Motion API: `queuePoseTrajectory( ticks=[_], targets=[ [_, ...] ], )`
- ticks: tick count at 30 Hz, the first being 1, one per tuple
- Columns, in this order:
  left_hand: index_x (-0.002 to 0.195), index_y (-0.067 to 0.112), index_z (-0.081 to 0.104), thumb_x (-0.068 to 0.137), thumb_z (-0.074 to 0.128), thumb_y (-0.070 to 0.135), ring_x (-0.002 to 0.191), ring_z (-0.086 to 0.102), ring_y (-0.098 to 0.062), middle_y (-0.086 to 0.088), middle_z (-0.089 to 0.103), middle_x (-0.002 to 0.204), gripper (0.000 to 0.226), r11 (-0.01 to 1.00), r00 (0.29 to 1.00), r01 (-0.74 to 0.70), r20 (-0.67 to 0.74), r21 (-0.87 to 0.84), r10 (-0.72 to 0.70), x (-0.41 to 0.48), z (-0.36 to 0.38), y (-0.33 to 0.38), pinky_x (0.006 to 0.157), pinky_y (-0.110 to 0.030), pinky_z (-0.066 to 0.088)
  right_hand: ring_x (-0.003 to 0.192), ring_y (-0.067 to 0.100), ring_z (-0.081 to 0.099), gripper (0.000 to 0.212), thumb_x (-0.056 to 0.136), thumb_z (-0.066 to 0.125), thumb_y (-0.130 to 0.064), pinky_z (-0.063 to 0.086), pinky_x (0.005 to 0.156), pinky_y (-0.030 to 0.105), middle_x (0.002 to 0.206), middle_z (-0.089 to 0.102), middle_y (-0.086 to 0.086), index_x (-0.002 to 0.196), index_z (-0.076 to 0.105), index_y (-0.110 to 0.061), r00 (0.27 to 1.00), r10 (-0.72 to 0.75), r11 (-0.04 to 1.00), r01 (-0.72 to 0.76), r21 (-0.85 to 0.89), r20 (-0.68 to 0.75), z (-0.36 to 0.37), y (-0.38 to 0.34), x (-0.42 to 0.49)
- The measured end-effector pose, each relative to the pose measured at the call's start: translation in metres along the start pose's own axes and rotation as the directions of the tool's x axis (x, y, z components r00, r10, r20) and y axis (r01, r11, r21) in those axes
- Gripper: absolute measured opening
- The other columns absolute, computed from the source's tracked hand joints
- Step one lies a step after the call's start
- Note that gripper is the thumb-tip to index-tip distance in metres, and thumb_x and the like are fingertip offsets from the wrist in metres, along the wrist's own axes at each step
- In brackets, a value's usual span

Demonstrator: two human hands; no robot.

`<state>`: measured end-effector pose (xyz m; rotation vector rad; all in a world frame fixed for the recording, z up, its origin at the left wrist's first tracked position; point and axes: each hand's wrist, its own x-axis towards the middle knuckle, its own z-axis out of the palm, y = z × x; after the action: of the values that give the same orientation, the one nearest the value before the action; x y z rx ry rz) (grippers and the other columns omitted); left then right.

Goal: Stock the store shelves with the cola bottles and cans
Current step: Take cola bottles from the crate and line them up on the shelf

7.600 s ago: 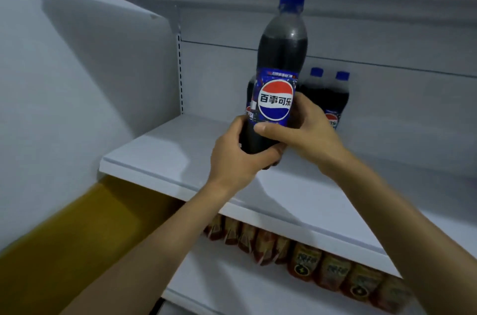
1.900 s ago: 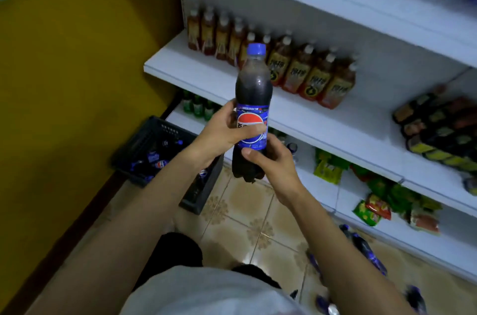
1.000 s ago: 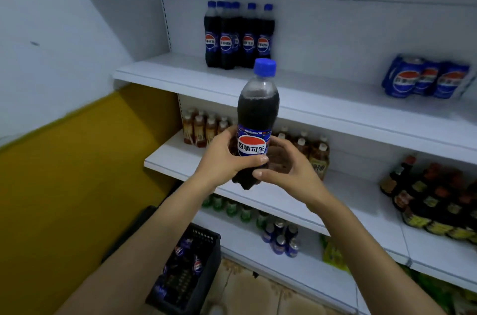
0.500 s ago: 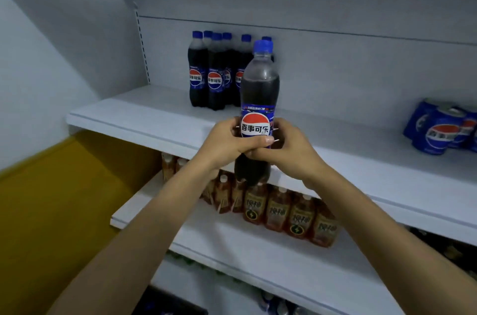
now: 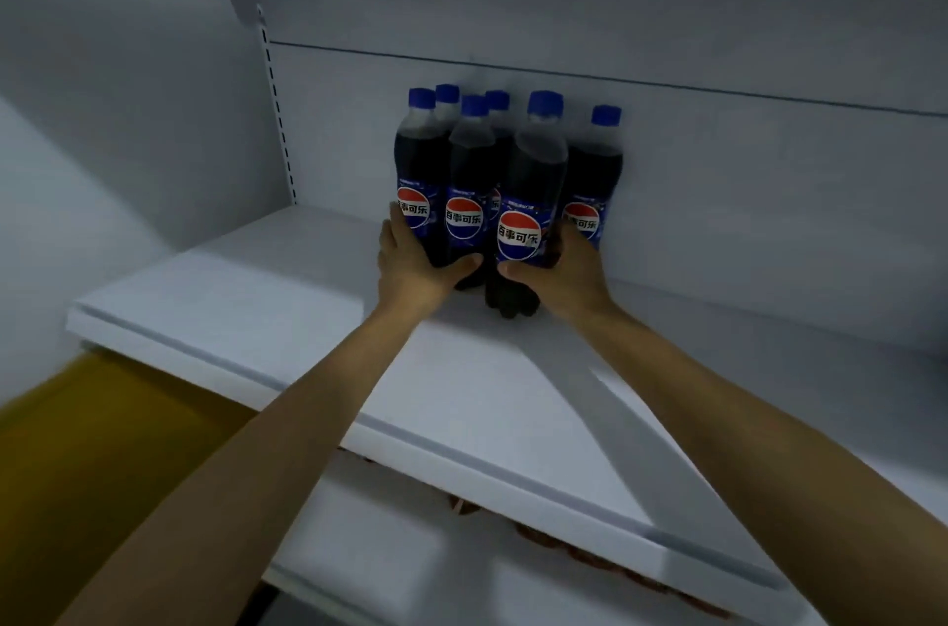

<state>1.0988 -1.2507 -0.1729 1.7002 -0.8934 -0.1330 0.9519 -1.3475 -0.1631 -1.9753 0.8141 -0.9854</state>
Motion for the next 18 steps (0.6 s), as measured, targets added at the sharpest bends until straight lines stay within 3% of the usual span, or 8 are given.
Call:
queuePoseTrajectory(
  ticks=[2,5,9,11,18],
  targets=[
    [0.147,0.012,0.02,0.062,0.088,0.035,0.137,0.035,-0.031,-0.012,0.035,0.149,0.111,1.0,1.0,0.027,0.014,-0.012,-0.027,0.012,0.008,-0.006,0.109,-0.051,0.036,0.112,0.016,0.059,0.071,0.07,0.085,-0.021,0.048,0.091,0.026,0.127,0.062,0.004,0.13,0.049,-0.012,1.0,-0.015,1.0,0.015,-0.005,-0.013,0.004,0.008,0.008],
    [0.151,0.018,0.01,0.066,0.083,0.042,0.14,0.023,-0.035,-0.012,0.022,0.154,0.115,0.988,0.996,0.088,-0.004,0.125,-0.088,0.02,0.02,-0.017,0.112,-0.051,0.029,0.109,0.013,0.058,0.068,0.07,0.085,-0.018,0.046,0.087,0.021,0.124,0.062,0.006,0.128,0.05,-0.01,0.999,-0.028,0.999,0.028,-0.022,-0.027,0.008,0.017,0.017],
    [0.151,0.018,0.007,0.066,0.082,0.046,0.14,0.018,-0.035,-0.011,0.017,0.154,0.117,0.977,0.993,0.102,-0.083,0.189,-0.088,0.017,0.029,-0.023,0.106,-0.054,0.032,0.117,0.025,0.056,0.073,0.069,0.086,-0.017,0.048,0.1,0.039,0.128,0.058,0.013,0.131,0.05,-0.005,0.999,-0.029,0.998,0.027,-0.062,-0.037,0.01,0.022,0.026],
    [0.151,0.017,0.007,0.064,0.082,0.049,0.141,0.018,-0.033,-0.011,0.018,0.154,0.119,0.973,0.988,0.111,-0.126,0.203,-0.086,0.016,0.034,-0.021,0.107,-0.054,0.032,0.119,0.025,0.055,0.073,0.069,0.086,-0.018,0.047,0.101,0.041,0.13,0.056,0.014,0.132,0.049,-0.005,0.999,-0.033,0.997,0.03,-0.07,-0.038,0.01,0.024,0.029],
    [0.15,0.015,0.011,0.068,0.081,0.041,0.14,0.019,-0.034,-0.012,0.019,0.154,0.112,0.967,0.959,0.167,-0.26,0.19,-0.115,0.016,0.052,-0.017,0.105,-0.054,0.036,0.115,0.021,0.058,0.072,0.069,0.086,-0.014,0.05,0.095,0.033,0.126,0.06,0.009,0.129,0.048,-0.007,0.997,-0.045,0.999,0.045,-0.001,-0.065,0.013,0.029,0.032]
  ],
)
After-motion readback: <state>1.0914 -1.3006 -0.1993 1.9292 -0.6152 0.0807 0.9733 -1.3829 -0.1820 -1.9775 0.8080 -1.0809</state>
